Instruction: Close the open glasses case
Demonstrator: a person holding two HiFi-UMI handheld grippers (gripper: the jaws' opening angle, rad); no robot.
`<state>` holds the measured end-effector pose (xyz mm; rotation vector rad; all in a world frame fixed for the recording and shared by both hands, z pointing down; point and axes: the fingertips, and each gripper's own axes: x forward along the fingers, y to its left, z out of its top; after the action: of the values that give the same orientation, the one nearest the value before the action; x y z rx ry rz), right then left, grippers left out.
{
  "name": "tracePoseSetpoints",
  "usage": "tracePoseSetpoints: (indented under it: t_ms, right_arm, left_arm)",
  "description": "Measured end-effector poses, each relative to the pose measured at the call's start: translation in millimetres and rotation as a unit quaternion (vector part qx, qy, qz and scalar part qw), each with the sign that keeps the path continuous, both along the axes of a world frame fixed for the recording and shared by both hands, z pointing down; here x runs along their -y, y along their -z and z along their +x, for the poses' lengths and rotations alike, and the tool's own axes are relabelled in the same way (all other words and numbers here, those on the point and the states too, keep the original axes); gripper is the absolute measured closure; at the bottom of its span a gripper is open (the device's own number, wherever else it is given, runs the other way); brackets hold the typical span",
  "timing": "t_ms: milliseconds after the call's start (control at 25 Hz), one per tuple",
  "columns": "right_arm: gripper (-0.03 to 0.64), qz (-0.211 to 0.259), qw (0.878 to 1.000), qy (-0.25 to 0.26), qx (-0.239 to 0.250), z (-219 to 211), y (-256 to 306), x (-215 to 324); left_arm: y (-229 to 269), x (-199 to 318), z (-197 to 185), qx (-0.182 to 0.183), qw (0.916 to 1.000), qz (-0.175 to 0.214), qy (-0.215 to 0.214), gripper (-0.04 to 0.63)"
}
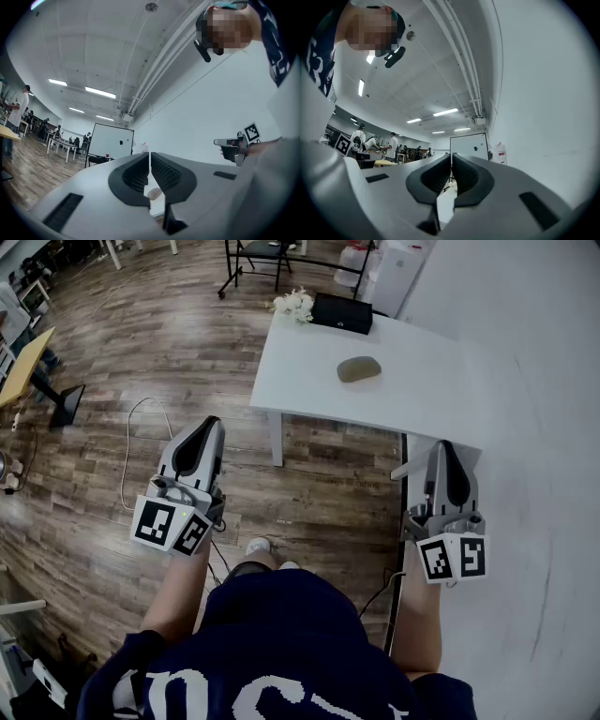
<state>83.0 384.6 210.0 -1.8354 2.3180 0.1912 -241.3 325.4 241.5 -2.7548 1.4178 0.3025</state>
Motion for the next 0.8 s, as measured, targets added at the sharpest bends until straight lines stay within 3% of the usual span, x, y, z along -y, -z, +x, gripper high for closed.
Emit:
tracePoseSetpoints:
  t_ms: [480, 800]
  right_arm:
    - [0.584, 0.018, 0.999, -0.005, 0.028, 12.4, 3.5, 12.0]
    - [0.584, 0.008, 1.0, -0.015, 0.021, 14.6, -0.7, 67.5]
  left_arm:
    - [-5.6, 19.7, 9.0, 0.009, 0.9999, -0.013, 0.0, 0.571]
    - [-13.6, 84.4, 18.0, 0.006, 0.9997, -0.017, -0.017, 0.571]
